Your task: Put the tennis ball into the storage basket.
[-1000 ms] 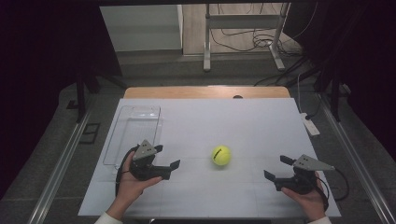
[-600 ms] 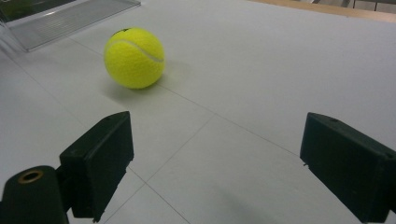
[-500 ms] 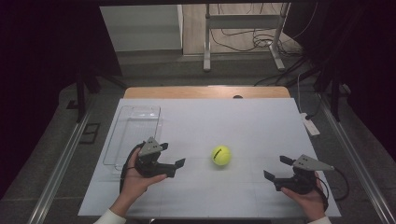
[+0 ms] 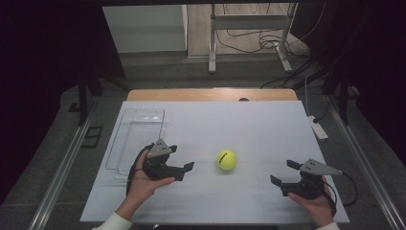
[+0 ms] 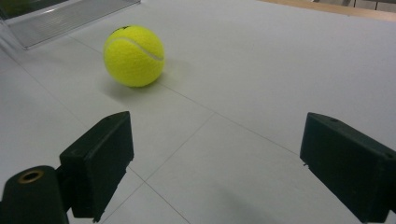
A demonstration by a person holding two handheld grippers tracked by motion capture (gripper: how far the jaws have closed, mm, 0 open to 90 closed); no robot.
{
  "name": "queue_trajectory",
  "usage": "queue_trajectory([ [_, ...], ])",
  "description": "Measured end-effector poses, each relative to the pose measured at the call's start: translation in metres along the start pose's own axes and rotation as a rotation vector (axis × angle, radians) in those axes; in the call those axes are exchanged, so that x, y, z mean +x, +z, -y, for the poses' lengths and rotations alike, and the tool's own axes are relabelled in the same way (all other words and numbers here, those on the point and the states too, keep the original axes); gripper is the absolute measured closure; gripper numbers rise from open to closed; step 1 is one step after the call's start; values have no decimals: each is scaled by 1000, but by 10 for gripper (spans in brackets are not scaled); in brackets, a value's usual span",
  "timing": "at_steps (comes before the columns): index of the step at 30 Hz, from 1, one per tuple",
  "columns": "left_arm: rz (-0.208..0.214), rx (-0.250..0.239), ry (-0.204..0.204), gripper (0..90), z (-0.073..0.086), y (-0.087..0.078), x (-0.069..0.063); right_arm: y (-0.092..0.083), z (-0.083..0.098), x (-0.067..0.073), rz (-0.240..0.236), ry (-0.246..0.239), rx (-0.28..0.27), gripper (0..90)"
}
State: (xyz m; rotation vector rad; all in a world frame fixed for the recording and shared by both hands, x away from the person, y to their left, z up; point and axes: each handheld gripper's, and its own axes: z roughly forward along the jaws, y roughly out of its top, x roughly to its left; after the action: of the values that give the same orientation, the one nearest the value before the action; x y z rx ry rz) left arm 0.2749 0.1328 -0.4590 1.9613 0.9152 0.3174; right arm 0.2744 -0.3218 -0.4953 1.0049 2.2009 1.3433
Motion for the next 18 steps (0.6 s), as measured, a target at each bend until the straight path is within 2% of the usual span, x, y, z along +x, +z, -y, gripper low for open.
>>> queue_trajectory([
  [18,33,20,13,130,-14,14,-4,0,0,-1,1,1,5,100],
])
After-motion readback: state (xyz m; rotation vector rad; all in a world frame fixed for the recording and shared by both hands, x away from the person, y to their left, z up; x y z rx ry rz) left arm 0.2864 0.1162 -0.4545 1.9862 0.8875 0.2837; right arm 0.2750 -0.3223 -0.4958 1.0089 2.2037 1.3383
